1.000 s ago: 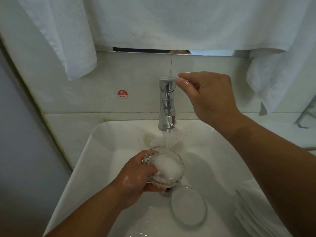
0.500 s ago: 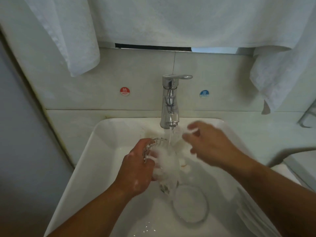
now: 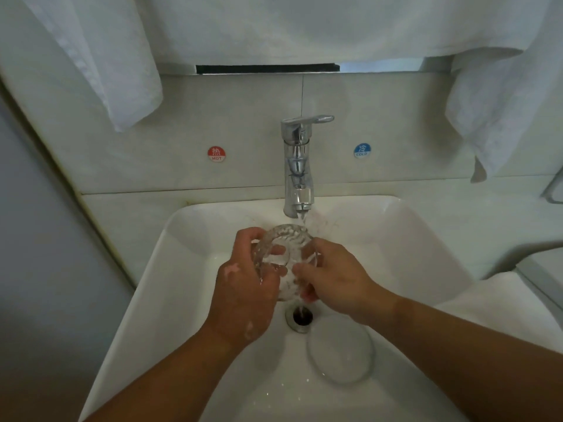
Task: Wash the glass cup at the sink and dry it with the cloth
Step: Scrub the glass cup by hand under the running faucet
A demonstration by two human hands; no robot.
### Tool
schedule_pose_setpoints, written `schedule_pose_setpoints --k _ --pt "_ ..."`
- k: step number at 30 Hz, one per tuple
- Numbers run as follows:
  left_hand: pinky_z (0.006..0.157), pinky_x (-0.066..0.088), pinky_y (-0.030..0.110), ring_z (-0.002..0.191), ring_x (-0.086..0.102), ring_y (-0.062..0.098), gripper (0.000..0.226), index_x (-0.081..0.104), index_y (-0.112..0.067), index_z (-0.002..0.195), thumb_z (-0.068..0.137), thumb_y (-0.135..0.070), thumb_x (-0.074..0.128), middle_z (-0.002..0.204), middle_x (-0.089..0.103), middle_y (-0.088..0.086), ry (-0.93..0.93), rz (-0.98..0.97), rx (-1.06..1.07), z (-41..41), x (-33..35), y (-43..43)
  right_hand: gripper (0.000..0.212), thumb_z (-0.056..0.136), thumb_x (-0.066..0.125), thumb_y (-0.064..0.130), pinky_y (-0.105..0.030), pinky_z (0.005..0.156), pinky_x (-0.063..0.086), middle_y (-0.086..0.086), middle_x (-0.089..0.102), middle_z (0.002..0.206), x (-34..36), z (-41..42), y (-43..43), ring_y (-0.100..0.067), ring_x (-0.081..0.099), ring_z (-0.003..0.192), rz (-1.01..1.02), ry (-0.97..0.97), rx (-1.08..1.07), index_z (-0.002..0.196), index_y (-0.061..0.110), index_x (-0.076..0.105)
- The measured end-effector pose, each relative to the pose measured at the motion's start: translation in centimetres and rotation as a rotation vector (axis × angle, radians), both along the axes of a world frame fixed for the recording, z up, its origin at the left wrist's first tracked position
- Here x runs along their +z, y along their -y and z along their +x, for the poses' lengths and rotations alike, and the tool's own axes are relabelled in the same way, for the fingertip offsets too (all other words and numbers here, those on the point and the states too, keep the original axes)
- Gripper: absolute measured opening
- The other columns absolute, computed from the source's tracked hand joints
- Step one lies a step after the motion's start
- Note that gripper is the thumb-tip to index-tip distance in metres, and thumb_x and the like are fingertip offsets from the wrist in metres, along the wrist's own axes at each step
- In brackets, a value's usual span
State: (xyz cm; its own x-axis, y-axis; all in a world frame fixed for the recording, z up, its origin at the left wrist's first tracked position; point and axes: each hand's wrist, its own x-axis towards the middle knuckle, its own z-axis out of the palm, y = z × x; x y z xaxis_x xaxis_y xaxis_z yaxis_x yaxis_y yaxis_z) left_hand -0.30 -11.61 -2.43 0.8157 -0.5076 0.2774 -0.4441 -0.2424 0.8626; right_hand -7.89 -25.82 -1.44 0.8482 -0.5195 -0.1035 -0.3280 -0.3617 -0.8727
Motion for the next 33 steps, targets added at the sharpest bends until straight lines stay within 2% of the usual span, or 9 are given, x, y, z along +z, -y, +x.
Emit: schedule_pose_setpoints --k 5,11,16,21,24,26,29,31,33 --pt "0.085 0.064 0.028 0.107 0.07 0.005 0.065 0.046 -0.04 0.138 0.09 -0.006 0.072 0.119 0.069 -0.018 -0.241 -0.066 -0.079 -0.7 -0.2 0.6 0.017 0.102 0.053 0.021 -0.043 0.061 0.065 -0.012 0.072 0.073 0.0 0.0 0.0 -0.024 0.071 0.056 0.113 0.041 -0.086 0.094 0.011 0.064" --pt "0.07 0.052 0.004 0.094 0.062 -0.02 0.067 0.038 -0.045 0.136 0.092 -0.001 0.064 0.105 0.062 -0.031 -0.135 -0.035 -0.055 -1.4 -0.4 0.8 0.013 0.093 0.06 0.008 -0.037 0.058 0.062 -0.011 0.076 0.084 0.3 -0.5 0.2 -0.029 0.075 0.068 0.213 0.106 0.005 0.098 0.015 0.069" --pt "0.073 0.058 0.011 0.095 0.063 -0.019 0.066 0.04 -0.036 0.142 0.091 -0.001 0.064 0.108 0.063 -0.028 -0.148 -0.043 -0.033 -1.4 -0.8 0.7 0.02 0.104 0.055 0.029 -0.038 0.054 0.062 -0.014 0.074 0.071 0.2 -0.2 0.2 -0.027 0.072 0.055 0.081 0.01 -0.03 0.094 0.014 0.064" --pt "0.066 0.049 0.0 0.089 0.057 -0.029 0.068 0.035 -0.037 0.144 0.094 0.001 0.06 0.104 0.057 -0.031 -0.114 0.015 -0.048 -1.8 -0.5 0.6 0.009 0.094 0.067 0.016 -0.036 0.066 0.063 -0.007 0.076 0.084 0.3 -0.3 -0.1 -0.019 0.072 0.07 0.338 0.076 0.052 0.099 0.022 0.07" --pt "0.069 0.053 0.004 0.091 0.062 -0.021 0.069 0.035 -0.037 0.146 0.093 0.0 0.059 0.104 0.061 -0.028 -0.115 0.024 -0.046 -1.7 -0.5 0.6 0.016 0.101 0.054 0.033 -0.045 0.081 0.062 -0.004 0.075 0.089 -0.4 0.2 0.2 -0.024 0.073 0.08 -0.088 -0.039 -0.018 0.099 0.022 0.065" --pt "0.069 0.054 0.005 0.09 0.063 -0.018 0.068 0.035 -0.037 0.145 0.092 0.0 0.059 0.101 0.062 -0.027 -0.105 0.033 -0.044 -1.7 -0.6 0.6 0.027 0.105 0.044 0.037 -0.041 0.081 0.059 -0.006 0.073 0.09 -0.4 0.1 -0.1 -0.024 0.071 0.081 -0.227 -0.118 -0.026 0.098 0.017 0.062" --pt "0.068 0.054 0.005 0.087 0.063 -0.02 0.066 0.036 -0.038 0.142 0.093 -0.001 0.059 0.096 0.063 -0.029 -0.066 0.037 -0.065 -2.0 -0.6 0.5 0.009 0.101 0.051 0.023 -0.035 0.066 0.057 -0.006 0.071 0.09 -0.5 0.0 -0.5 -0.02 0.066 0.073 0.06 -0.065 -0.002 0.104 0.018 0.058" --pt "0.068 0.053 0.004 0.089 0.064 -0.02 0.064 0.035 -0.038 0.141 0.094 -0.001 0.058 0.098 0.062 -0.029 -0.045 0.026 -0.073 -2.2 -0.4 0.5 0.019 0.094 0.057 0.009 -0.036 0.063 0.055 -0.008 0.07 0.083 -0.4 0.1 -0.4 -0.019 0.063 0.066 0.332 0.005 0.005 0.111 0.019 0.059" --pt "0.069 0.053 0.004 0.091 0.064 -0.019 0.064 0.033 -0.04 0.14 0.095 -0.002 0.057 0.099 0.061 -0.03 -0.019 0.022 -0.074 -2.4 -0.4 0.6 0.025 0.091 0.056 0.004 -0.036 0.063 0.057 -0.012 0.07 0.077 -0.3 0.2 -0.2 -0.02 0.064 0.064 0.406 0.018 -0.019 0.111 0.018 0.063"
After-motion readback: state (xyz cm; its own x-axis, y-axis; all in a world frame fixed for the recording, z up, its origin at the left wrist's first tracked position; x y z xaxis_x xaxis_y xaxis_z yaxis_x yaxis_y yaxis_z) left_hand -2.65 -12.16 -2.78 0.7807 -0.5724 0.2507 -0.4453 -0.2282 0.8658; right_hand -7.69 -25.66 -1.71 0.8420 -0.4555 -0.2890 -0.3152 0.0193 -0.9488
